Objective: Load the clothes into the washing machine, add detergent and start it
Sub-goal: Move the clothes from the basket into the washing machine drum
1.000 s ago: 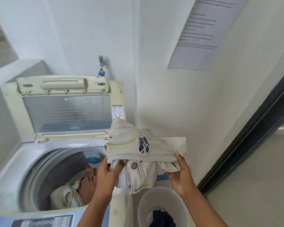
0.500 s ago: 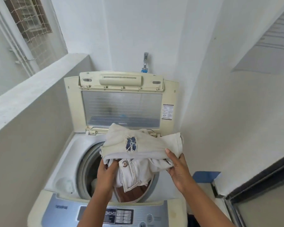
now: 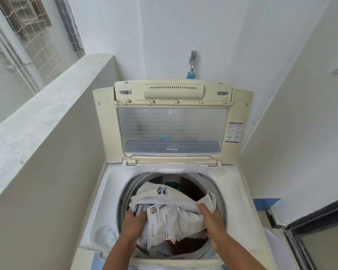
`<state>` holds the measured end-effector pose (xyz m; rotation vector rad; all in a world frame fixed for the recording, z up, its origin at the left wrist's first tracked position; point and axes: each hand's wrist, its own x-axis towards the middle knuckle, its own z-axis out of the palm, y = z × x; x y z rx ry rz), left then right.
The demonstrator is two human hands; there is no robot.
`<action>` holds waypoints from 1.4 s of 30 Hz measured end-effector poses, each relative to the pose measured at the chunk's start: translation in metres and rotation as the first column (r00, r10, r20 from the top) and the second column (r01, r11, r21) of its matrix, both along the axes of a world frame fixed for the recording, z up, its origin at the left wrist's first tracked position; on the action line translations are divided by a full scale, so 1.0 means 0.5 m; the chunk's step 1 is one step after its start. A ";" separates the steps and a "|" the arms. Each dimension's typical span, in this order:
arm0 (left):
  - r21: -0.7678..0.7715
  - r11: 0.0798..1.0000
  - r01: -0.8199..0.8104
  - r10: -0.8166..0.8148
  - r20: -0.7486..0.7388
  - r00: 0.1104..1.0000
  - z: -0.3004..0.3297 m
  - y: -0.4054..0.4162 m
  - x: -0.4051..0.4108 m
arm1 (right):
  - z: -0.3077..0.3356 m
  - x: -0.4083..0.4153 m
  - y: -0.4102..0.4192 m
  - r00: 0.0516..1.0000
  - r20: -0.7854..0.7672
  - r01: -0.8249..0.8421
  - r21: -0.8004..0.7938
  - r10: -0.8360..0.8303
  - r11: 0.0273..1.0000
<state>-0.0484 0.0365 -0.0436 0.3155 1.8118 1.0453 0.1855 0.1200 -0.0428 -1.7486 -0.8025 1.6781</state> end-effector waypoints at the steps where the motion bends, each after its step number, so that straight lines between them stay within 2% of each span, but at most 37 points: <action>1: -0.039 0.999 0.021 -0.021 -0.010 1.000 0.007 -0.002 0.000 | -0.009 -0.006 -0.001 1.000 0.029 0.011 -0.035 -0.010 0.999; 5: -0.150 0.986 0.067 -0.069 -0.012 0.998 0.002 0.000 -0.004 | -0.050 -0.023 0.004 0.995 0.096 0.041 -0.156 -0.026 0.987; 8: -0.178 0.981 0.079 -0.078 0.012 0.997 -0.007 0.012 -0.009 | -0.072 -0.033 0.019 0.996 0.072 0.058 -0.214 -0.044 0.975; 15: -0.074 0.986 0.147 -0.149 -0.017 0.989 -0.003 0.073 -0.044 | -0.071 -0.049 0.071 1.000 -0.014 0.014 -0.168 -0.016 0.986; 18: -0.058 0.981 0.183 -0.187 -0.063 0.980 0.008 0.100 -0.052 | -0.065 -0.047 0.093 0.999 0.027 0.025 -0.134 -0.022 0.991; 25: -0.146 0.965 0.220 -0.235 -0.100 0.967 -0.024 0.115 -0.031 | -0.078 -0.048 0.102 0.987 0.100 -0.104 -0.172 0.123 0.980; 32: -0.112 0.976 0.186 -0.193 -0.050 0.980 -0.036 0.090 0.038 | -0.064 -0.018 0.074 0.956 0.102 -0.257 -0.164 0.275 0.953; 34: -0.081 0.983 0.167 -0.171 -0.045 0.984 -0.034 0.089 0.061 | -0.044 -0.008 0.064 0.940 0.142 -0.298 -0.095 0.309 0.950; 37: -0.044 0.989 0.140 -0.143 -0.073 0.987 -0.023 0.097 0.107 | -0.006 0.016 0.054 0.949 0.167 -0.291 0.138 0.267 0.947; 42: 0.037 0.985 0.170 -0.163 -0.152 0.975 0.024 0.136 0.213 | 0.066 0.095 0.055 0.961 0.168 -0.268 0.389 0.218 0.881</action>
